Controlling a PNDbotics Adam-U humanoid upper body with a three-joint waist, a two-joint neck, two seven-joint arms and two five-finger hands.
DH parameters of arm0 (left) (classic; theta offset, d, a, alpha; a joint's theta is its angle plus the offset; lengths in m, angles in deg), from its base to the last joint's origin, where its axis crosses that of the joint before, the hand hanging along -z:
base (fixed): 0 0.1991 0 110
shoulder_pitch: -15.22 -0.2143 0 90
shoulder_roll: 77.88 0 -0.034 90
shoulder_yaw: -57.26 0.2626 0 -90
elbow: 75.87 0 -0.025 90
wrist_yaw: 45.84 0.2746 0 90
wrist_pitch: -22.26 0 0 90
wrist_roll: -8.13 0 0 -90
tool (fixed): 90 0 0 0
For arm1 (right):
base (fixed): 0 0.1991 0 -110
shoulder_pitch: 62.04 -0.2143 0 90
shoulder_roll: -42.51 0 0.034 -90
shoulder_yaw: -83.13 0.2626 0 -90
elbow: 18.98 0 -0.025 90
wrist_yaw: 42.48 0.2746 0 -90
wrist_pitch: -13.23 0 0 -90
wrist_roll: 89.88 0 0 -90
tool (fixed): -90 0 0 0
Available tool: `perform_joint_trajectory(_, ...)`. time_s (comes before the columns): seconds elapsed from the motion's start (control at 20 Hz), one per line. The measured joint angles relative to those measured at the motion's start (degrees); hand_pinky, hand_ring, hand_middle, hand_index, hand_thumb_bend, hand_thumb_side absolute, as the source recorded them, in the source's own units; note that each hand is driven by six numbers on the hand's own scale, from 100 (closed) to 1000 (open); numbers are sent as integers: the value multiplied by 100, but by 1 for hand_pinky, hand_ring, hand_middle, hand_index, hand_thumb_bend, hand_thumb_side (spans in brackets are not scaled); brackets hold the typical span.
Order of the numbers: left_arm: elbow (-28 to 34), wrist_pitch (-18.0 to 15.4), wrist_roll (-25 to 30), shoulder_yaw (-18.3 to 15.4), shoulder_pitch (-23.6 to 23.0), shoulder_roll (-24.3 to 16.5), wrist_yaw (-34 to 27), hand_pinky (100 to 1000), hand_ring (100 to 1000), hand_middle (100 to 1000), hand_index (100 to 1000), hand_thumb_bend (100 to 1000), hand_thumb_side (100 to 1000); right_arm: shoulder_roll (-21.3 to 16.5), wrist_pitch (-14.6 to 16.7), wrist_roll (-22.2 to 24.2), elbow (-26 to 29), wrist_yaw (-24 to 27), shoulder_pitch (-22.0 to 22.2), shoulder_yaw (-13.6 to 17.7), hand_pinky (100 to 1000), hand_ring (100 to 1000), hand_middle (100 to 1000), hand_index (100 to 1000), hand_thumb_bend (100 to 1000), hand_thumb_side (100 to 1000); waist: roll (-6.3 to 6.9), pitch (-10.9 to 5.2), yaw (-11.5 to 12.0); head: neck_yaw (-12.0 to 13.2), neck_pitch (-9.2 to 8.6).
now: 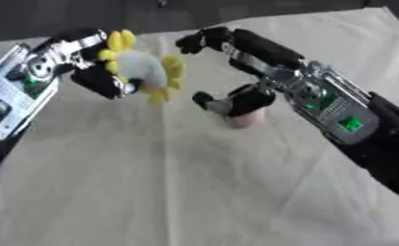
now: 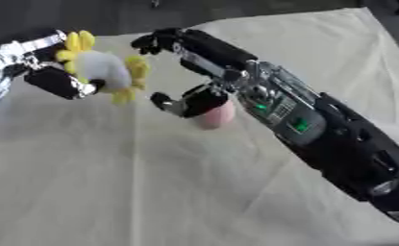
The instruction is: Pick up the objects with one hand, pass them to the other hand, and then place them into the box on the other side of the table.
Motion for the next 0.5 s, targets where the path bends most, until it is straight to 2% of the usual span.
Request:
perform_joint_trajectory(0.3,91,16,-191,-274,-70,-573,-12,741,551,359,304,145,100,-81,-241,-179,78,348,52,21,896,821,792,897,100,100,22,0,-4,16,4)
perform_joint_trajectory(0.5,177,9,-372,-527,-188,-1020,-24,742,552,359,305,161,100,-158,-293,-218,114,410,105,77,895,819,791,896,100,100,35,0,-4,123,4)
